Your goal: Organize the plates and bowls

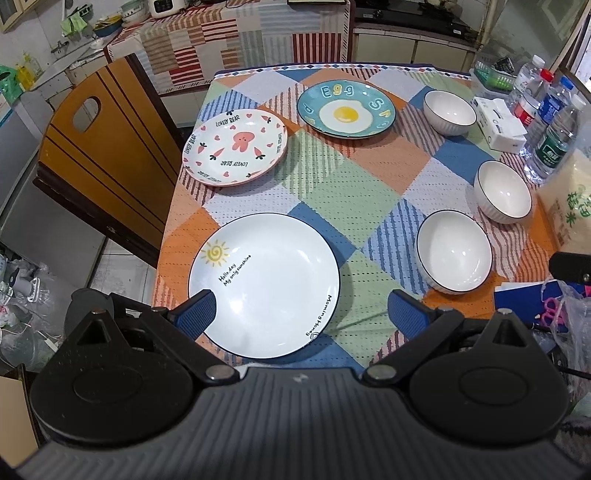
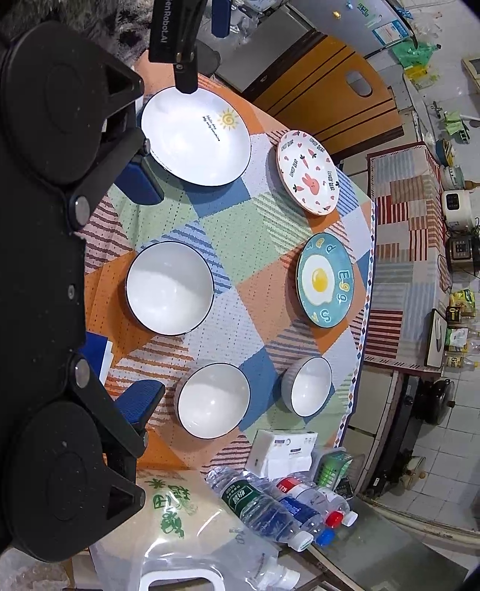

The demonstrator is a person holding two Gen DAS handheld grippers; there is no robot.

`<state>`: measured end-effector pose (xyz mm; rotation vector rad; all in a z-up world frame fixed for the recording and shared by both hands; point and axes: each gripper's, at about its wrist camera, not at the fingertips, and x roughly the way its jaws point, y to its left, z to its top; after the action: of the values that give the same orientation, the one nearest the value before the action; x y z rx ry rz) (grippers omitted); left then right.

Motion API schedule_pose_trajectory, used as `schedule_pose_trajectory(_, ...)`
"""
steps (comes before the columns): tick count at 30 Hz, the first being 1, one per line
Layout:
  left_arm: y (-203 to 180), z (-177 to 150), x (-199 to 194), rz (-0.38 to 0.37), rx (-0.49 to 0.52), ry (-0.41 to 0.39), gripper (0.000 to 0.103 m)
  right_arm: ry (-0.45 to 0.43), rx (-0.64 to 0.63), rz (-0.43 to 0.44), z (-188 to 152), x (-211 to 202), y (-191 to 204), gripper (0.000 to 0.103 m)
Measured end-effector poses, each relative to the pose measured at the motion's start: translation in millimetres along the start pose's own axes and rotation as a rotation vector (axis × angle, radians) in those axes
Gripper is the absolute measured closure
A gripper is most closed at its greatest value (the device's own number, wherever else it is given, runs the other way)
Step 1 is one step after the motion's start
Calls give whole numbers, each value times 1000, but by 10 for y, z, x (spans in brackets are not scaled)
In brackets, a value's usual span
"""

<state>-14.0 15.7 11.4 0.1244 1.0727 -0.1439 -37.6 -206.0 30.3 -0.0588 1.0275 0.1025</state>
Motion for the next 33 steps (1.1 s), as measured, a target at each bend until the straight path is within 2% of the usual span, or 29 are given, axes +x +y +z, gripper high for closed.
schedule_pose_trajectory(33, -84, -13, 64, -12, 17, 14, 2, 35, 1, -7, 3, 116, -13, 1)
